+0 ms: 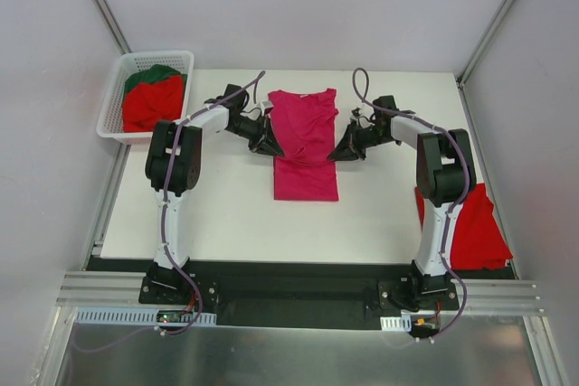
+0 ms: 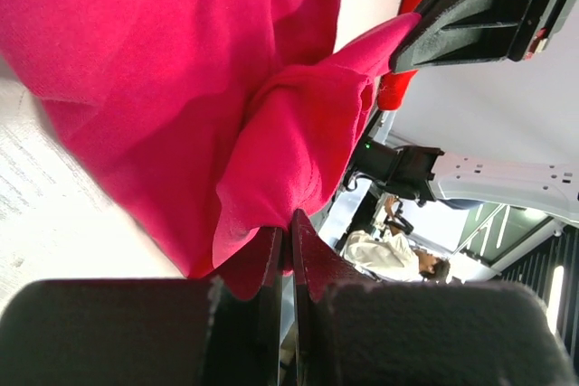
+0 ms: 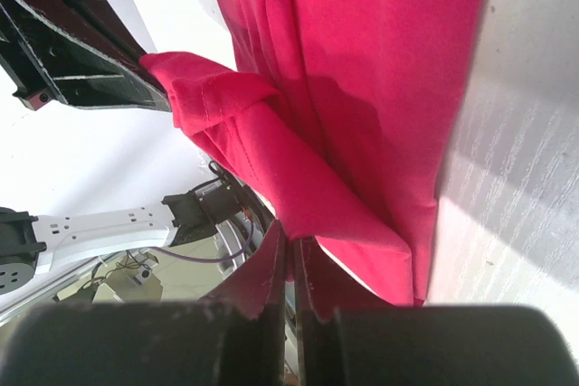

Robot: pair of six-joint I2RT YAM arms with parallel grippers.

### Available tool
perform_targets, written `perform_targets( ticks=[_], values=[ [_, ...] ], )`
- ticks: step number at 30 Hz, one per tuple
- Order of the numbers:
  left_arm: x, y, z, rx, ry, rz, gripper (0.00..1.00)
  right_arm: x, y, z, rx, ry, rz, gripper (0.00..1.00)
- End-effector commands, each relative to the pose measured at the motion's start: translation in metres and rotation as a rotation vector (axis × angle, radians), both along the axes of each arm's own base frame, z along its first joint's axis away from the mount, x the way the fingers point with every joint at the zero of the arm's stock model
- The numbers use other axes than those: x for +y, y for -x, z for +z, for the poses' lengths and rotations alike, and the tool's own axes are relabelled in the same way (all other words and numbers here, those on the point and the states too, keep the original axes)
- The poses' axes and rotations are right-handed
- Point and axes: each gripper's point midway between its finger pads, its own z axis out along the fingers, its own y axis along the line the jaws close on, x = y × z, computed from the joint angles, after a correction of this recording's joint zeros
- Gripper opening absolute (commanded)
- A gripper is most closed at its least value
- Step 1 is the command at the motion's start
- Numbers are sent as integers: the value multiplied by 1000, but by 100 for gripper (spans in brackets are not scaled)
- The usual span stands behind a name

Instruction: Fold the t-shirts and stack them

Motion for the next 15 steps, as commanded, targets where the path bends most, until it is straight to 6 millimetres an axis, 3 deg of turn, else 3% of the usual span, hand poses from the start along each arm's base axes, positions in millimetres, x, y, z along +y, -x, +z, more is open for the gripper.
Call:
perform_targets(
  ticks=[1, 15],
  values=[
    [0, -6, 14, -31, 40, -18, 0, 1, -12, 15, -29, -29, -5, 1],
    [-1, -9, 7, -18, 37, -22, 2, 1, -18, 8, -20, -28, -9, 1]
  ],
)
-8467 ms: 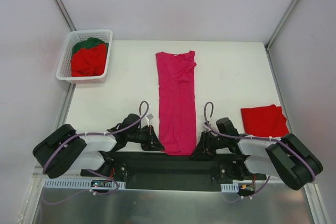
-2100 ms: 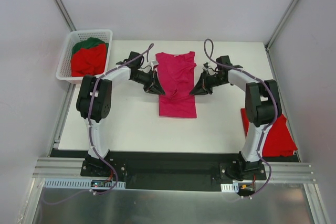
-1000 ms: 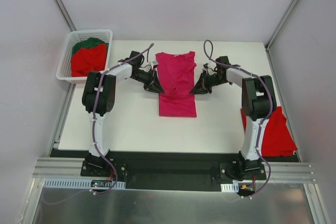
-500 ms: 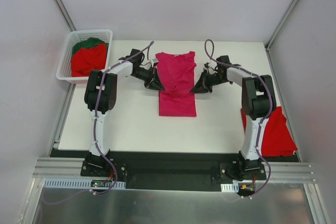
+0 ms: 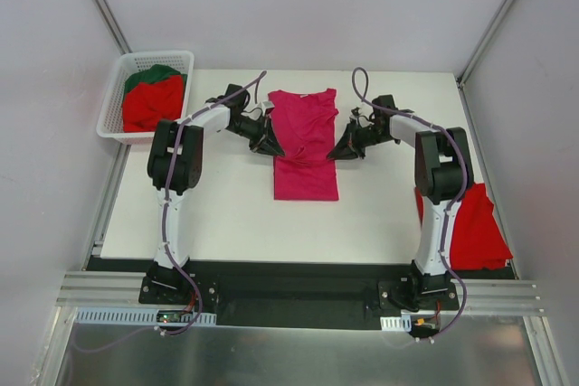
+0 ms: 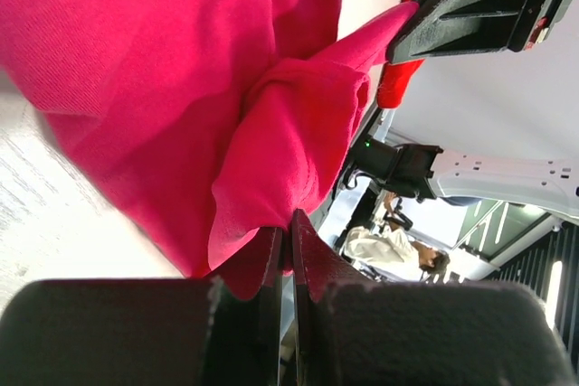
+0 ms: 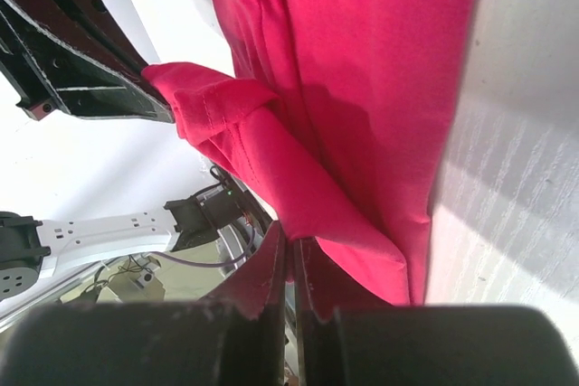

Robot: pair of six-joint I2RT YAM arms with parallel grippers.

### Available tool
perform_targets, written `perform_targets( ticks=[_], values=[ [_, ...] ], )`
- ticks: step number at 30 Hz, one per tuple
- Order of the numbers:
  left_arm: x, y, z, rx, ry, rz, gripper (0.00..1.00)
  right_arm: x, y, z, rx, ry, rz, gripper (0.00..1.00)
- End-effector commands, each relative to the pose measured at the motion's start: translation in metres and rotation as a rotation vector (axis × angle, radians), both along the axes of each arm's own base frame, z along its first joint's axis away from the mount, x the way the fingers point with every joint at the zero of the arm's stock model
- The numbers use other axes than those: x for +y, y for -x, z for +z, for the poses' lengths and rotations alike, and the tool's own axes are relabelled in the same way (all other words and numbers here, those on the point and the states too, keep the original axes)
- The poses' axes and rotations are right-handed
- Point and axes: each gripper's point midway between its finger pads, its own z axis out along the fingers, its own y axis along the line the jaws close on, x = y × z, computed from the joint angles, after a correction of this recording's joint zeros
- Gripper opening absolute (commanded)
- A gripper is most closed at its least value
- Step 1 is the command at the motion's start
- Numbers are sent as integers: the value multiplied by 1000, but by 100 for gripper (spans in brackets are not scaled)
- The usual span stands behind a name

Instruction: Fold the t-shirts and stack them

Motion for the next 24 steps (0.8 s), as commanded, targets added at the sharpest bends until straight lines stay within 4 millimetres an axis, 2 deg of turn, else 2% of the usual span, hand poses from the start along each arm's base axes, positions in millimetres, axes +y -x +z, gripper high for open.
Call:
perform_targets(
  ticks=[1, 2, 3, 5, 9, 14, 19, 24],
  values=[
    [1, -6, 7, -20, 32, -12, 8, 0, -10, 10, -20, -26, -3, 2],
    [1, -7, 6, -19, 28, -11, 19, -1, -10, 10, -19, -26, -5, 20],
    [1, -6, 5, -18, 26, -11, 98, -1, -9, 9, -15, -21, -7, 33],
    [2, -6, 7, -20, 25, -10, 99, -2, -9, 10, -25, -14, -9, 95],
    [4, -3, 10, -31, 17, -10, 99, -4, -8, 16, -54, 2, -17, 96],
    [5, 2, 24, -62, 17, -11, 99, -3, -8, 28, -101, 4, -31, 96],
    [6, 0, 43, -108, 15, -3, 99, 6, -5, 44, -144, -23, -29, 96],
    [4, -5, 44, -104, 20, 1, 99, 19, -9, 46, -155, -61, -18, 96]
  ],
)
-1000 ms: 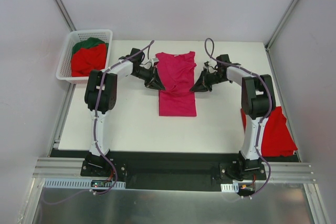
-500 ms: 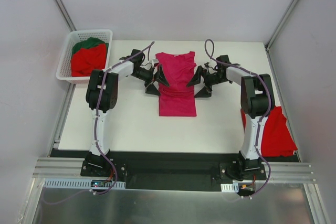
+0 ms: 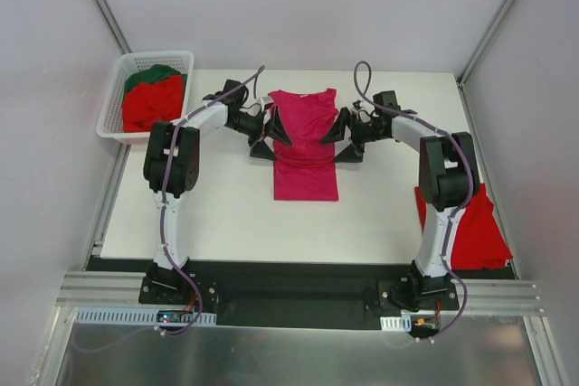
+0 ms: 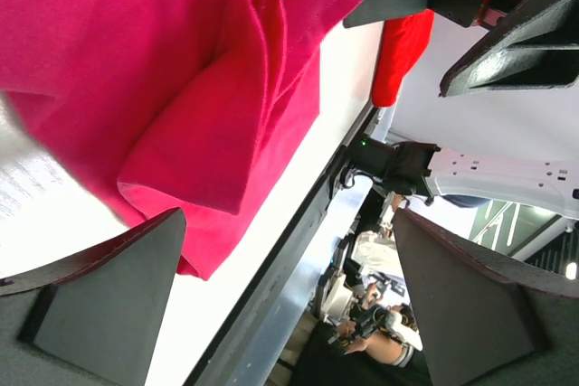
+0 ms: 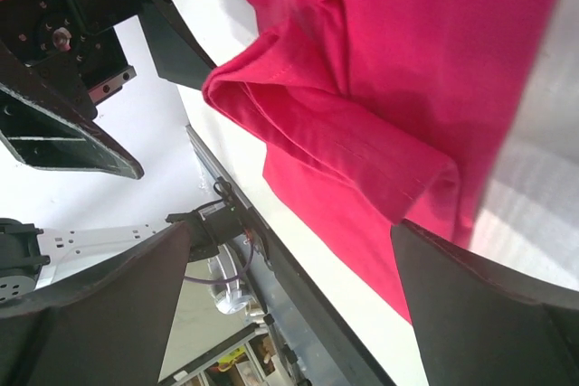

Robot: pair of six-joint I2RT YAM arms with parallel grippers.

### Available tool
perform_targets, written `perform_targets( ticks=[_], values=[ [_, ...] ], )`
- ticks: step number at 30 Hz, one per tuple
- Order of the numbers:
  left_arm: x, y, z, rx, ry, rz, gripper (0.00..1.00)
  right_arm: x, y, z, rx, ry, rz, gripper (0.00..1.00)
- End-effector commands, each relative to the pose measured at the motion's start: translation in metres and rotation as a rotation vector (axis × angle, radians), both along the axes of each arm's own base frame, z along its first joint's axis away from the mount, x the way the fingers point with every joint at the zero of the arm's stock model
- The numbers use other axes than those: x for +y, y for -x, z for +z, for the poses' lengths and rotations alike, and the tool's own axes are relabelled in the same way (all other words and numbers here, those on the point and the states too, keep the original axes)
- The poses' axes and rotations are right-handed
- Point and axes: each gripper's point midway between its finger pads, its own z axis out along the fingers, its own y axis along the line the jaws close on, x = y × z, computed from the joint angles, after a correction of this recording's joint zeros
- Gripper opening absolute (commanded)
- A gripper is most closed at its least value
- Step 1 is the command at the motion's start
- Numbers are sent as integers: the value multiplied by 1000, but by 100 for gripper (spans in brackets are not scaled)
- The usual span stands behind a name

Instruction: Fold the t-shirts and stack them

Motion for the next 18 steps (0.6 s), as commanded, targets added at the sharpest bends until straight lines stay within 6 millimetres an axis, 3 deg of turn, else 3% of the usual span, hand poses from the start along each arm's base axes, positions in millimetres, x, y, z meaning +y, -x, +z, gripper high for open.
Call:
perform_targets(
  ticks=[1, 9, 18],
  values=[
    [2, -8, 29, -74, 19, 4, 99, 16, -7, 23, -61, -62, 17, 96],
    [-4, -6, 19, -46, 11, -4, 99, 31, -1, 11, -31, -71, 47, 96],
    [-10, 5, 9, -19, -3, -25, 99, 30, 12, -1, 6, -49, 66, 96]
  ],
)
